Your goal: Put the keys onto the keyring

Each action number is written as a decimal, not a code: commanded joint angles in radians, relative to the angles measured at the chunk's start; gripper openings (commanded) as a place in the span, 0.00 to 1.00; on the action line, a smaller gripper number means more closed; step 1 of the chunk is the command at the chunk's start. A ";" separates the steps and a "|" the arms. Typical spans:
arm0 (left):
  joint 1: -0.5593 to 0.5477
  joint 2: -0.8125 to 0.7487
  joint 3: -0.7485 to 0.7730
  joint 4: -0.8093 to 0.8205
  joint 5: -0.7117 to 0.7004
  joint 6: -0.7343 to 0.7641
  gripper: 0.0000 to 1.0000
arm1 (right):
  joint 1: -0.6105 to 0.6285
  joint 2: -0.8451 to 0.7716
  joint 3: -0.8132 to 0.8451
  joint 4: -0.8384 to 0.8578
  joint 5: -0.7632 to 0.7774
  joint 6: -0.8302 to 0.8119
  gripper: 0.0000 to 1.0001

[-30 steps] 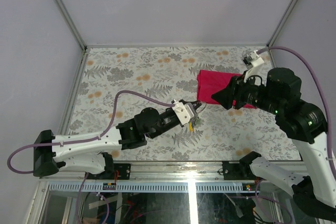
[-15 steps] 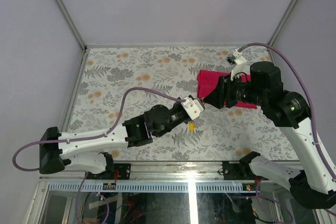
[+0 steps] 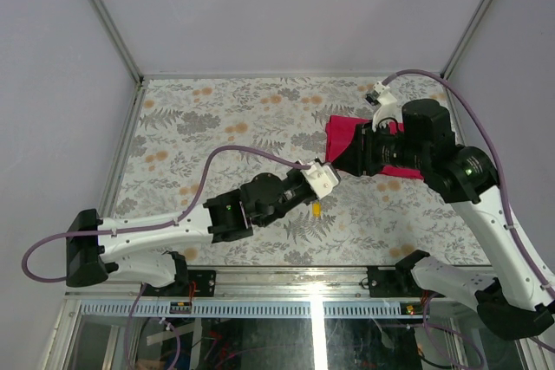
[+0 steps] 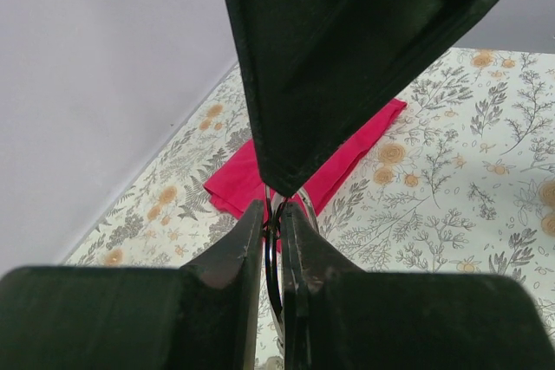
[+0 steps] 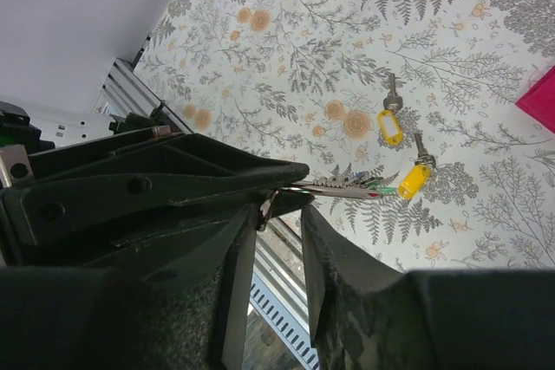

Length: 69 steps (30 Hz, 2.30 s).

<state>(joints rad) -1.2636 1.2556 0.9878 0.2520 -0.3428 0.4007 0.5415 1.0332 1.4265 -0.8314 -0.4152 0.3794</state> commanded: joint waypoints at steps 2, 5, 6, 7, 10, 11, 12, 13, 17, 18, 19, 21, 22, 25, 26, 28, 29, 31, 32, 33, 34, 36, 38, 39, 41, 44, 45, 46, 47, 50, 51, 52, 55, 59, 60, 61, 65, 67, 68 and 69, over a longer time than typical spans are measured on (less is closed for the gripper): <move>-0.006 0.007 0.054 0.041 -0.025 0.024 0.00 | 0.008 0.014 0.000 0.065 -0.049 0.011 0.28; -0.007 0.010 0.059 0.042 -0.028 0.028 0.00 | 0.009 0.018 -0.001 0.066 -0.055 0.010 0.20; -0.006 0.010 0.062 0.040 -0.030 0.031 0.00 | 0.008 0.018 -0.003 0.067 -0.056 0.010 0.18; -0.006 0.010 0.064 0.040 -0.030 0.031 0.00 | 0.008 0.018 -0.005 0.066 -0.058 0.010 0.16; -0.006 0.012 0.066 0.042 -0.033 0.032 0.00 | 0.009 0.018 -0.008 0.067 -0.062 0.009 0.07; -0.005 0.012 0.066 0.041 -0.033 0.031 0.00 | 0.009 0.018 -0.005 0.068 -0.063 0.008 0.01; -0.005 0.011 0.066 0.041 -0.033 0.029 0.00 | 0.010 0.016 -0.006 0.071 -0.064 0.008 0.00; -0.006 0.010 0.066 0.041 -0.033 0.028 0.00 | 0.009 0.011 -0.007 0.080 -0.069 0.007 0.00; -0.006 0.001 0.058 0.050 -0.036 0.031 0.01 | 0.009 -0.004 -0.008 0.105 -0.070 0.017 0.00; -0.006 -0.004 0.053 0.057 -0.036 0.033 0.02 | 0.009 -0.007 -0.006 0.109 -0.069 0.020 0.00; -0.006 -0.010 0.046 0.068 -0.035 0.034 0.03 | 0.009 -0.008 -0.006 0.115 -0.071 0.024 0.00; -0.006 -0.022 0.034 0.085 -0.032 0.040 0.08 | 0.009 -0.015 -0.009 0.129 -0.074 0.035 0.00; -0.006 -0.028 0.028 0.091 -0.030 0.041 0.11 | 0.009 -0.017 -0.009 0.135 -0.075 0.041 0.00; -0.006 -0.056 -0.002 0.128 -0.016 0.045 0.21 | 0.010 -0.024 0.002 0.140 -0.080 0.047 0.00; -0.006 -0.067 -0.015 0.147 -0.010 0.047 0.24 | 0.010 -0.028 0.005 0.142 -0.082 0.046 0.00; -0.006 -0.085 -0.046 0.189 0.008 0.059 0.29 | 0.010 -0.038 0.011 0.144 -0.082 0.048 0.00; -0.005 -0.093 -0.061 0.206 0.019 0.067 0.31 | 0.010 -0.041 0.015 0.143 -0.086 0.049 0.00; -0.005 -0.109 -0.086 0.244 0.037 0.084 0.36 | 0.010 -0.044 0.019 0.141 -0.094 0.048 0.00; -0.006 -0.114 -0.097 0.255 0.047 0.090 0.38 | 0.009 -0.047 0.021 0.141 -0.099 0.049 0.00; -0.006 -0.120 -0.107 0.265 0.057 0.097 0.40 | 0.009 -0.048 0.023 0.142 -0.103 0.050 0.00; -0.006 -0.124 -0.115 0.274 0.065 0.104 0.41 | 0.009 -0.052 0.024 0.143 -0.107 0.051 0.00; -0.006 -0.132 -0.129 0.283 0.078 0.117 0.43 | 0.009 -0.056 0.026 0.147 -0.110 0.052 0.00; -0.005 -0.138 -0.137 0.283 0.093 0.125 0.45 | 0.010 -0.061 0.029 0.147 -0.113 0.052 0.00; -0.006 -0.142 -0.139 0.283 0.103 0.128 0.46 | 0.009 -0.062 0.030 0.147 -0.117 0.050 0.00; -0.006 -0.149 -0.144 0.288 0.121 0.128 0.47 | 0.009 -0.062 0.030 0.146 -0.122 0.047 0.00; -0.006 -0.153 -0.135 0.282 0.143 0.137 0.40 | 0.009 -0.055 0.030 0.140 -0.141 0.044 0.00; -0.006 -0.152 -0.128 0.274 0.150 0.136 0.37 | 0.009 -0.053 0.030 0.141 -0.147 0.045 0.00; -0.006 -0.153 -0.124 0.271 0.153 0.139 0.36 | 0.010 -0.053 0.029 0.141 -0.151 0.045 0.00; -0.006 -0.152 -0.120 0.271 0.157 0.145 0.35 | 0.009 -0.052 0.030 0.141 -0.154 0.046 0.00; -0.006 -0.148 -0.112 0.268 0.171 0.161 0.34 | 0.009 -0.048 0.034 0.140 -0.164 0.044 0.00; -0.005 -0.146 -0.107 0.262 0.175 0.161 0.33 | 0.009 -0.048 0.034 0.141 -0.165 0.044 0.00; -0.005 -0.143 -0.103 0.254 0.176 0.185 0.32 | 0.009 -0.048 0.034 0.141 -0.166 0.044 0.00; -0.006 -0.136 -0.093 0.239 0.177 0.202 0.29 | 0.009 -0.049 0.037 0.140 -0.167 0.043 0.00; -0.005 -0.132 -0.084 0.228 0.181 0.208 0.20 | 0.009 -0.045 0.033 0.135 -0.177 0.041 0.00; -0.006 -0.129 -0.080 0.223 0.182 0.209 0.19 | 0.009 -0.045 0.030 0.135 -0.178 0.042 0.00; -0.006 -0.128 -0.077 0.220 0.184 0.210 0.18 | 0.009 -0.047 0.028 0.136 -0.178 0.041 0.00; -0.005 -0.122 -0.071 0.215 0.189 0.214 0.16 | 0.010 -0.049 0.028 0.134 -0.178 0.041 0.00; -0.005 -0.120 -0.071 0.214 0.192 0.213 0.14 | 0.009 -0.047 0.027 0.130 -0.180 0.038 0.00; -0.005 -0.119 -0.069 0.216 0.191 0.212 0.12 | 0.010 -0.048 0.026 0.129 -0.180 0.037 0.00; -0.006 -0.119 -0.068 0.218 0.191 0.207 0.04 | 0.010 -0.048 0.026 0.128 -0.179 0.035 0.00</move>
<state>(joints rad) -1.2636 1.1332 0.8768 0.4393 -0.1608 0.6006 0.5426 0.9928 1.4166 -0.7498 -0.5446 0.4187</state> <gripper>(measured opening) 0.134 0.019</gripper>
